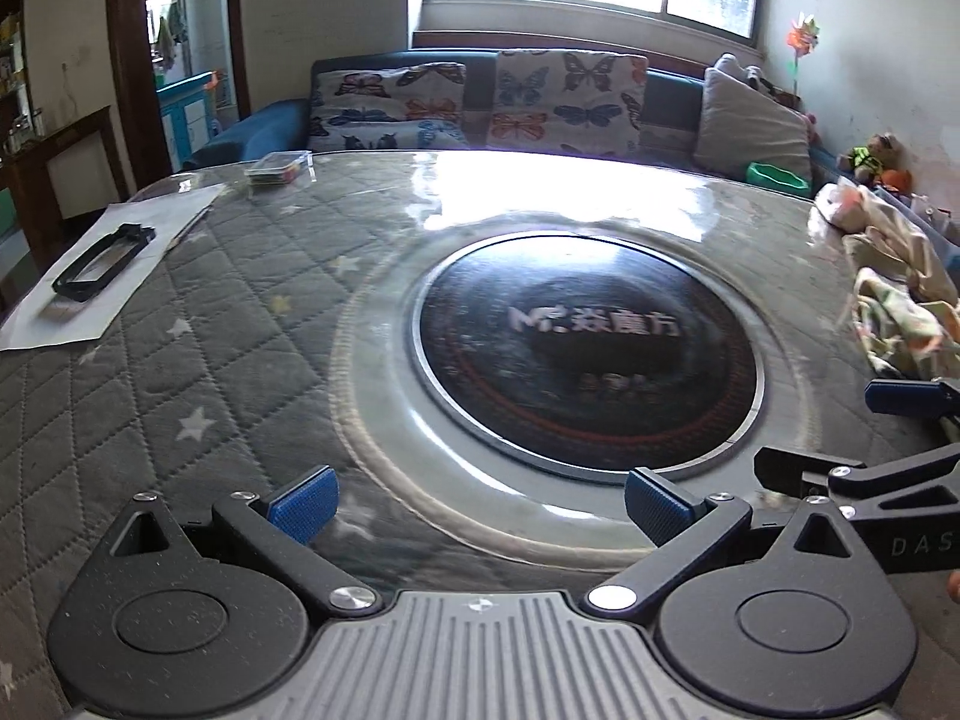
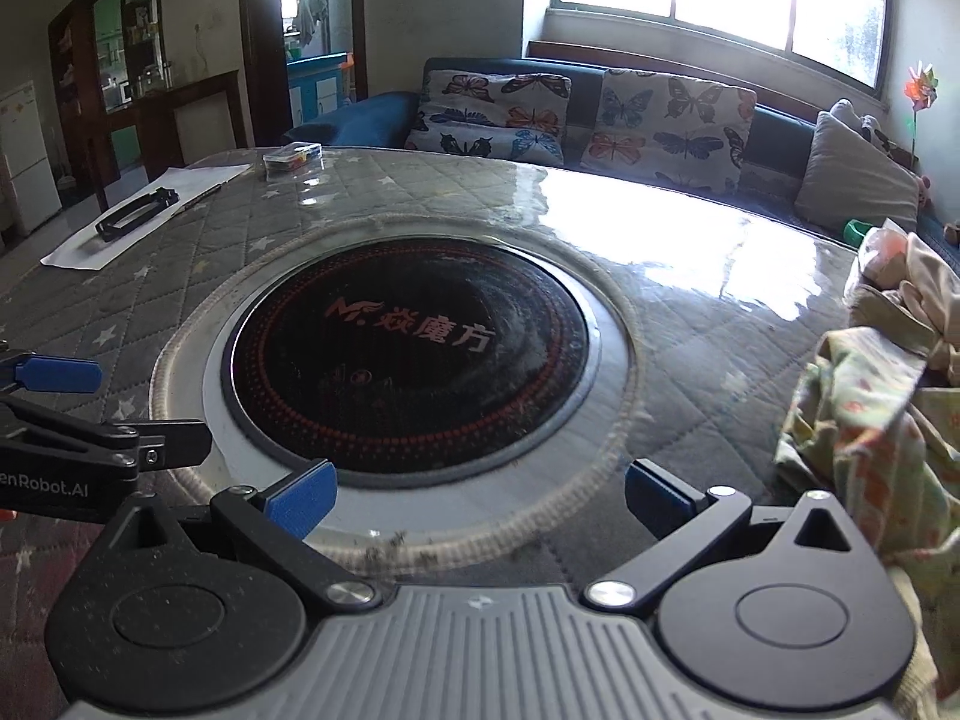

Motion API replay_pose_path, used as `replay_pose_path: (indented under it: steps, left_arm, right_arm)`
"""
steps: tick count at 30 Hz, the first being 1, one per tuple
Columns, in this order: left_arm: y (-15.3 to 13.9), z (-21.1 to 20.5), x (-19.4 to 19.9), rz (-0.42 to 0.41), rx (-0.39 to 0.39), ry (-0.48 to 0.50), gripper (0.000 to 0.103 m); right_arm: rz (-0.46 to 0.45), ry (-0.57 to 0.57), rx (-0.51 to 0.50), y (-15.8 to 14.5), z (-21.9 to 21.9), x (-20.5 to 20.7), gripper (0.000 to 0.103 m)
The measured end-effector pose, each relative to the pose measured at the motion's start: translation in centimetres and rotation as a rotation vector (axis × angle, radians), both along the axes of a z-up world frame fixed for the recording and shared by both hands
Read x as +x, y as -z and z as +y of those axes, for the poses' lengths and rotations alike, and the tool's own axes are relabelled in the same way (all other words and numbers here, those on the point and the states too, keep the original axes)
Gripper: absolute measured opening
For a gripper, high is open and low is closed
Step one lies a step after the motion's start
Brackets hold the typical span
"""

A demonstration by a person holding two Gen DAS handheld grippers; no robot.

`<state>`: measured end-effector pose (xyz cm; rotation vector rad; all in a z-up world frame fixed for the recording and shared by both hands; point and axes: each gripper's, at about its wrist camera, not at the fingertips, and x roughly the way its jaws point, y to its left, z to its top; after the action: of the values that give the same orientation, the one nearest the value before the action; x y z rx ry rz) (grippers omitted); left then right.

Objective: Fold clothes
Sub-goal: 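Move both tools toward the crumpled green floral shirt on the table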

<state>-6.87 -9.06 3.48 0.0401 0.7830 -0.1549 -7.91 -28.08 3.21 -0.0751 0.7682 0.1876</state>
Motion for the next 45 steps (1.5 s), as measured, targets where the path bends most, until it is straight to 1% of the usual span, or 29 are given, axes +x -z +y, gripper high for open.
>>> replay_pose_path:
  steps: [10, 22, 35, 40, 45]
  left_arm:
    - [-1.1, -3.2, -2.2, 0.007, 0.009, 0.072, 0.103]
    - [-2.2, -6.4, -3.9, 0.006, 0.002, 0.162, 0.103]
    - [-2.6, -10.0, -5.1, 0.014, 0.053, 0.237, 0.103]
    - [-2.6, -11.1, -5.2, 0.027, 0.053, 0.257, 0.103]
    - [-2.6, -12.3, -5.3, 0.028, 0.069, 0.281, 0.103]
  right_arm:
    - [0.006, 0.045, 0.011, -0.6, -3.3, -4.1, 0.103]
    - [-0.017, 0.131, -0.005, -2.2, -6.9, -7.5, 0.103]
    - [-0.017, 0.204, -0.005, -2.3, -10.1, -10.7, 0.103]
    - [-0.015, 0.222, -0.011, -2.3, -11.1, -11.6, 0.103]
    - [-0.01, 0.25, -0.007, -2.1, -12.2, -12.2, 0.103]
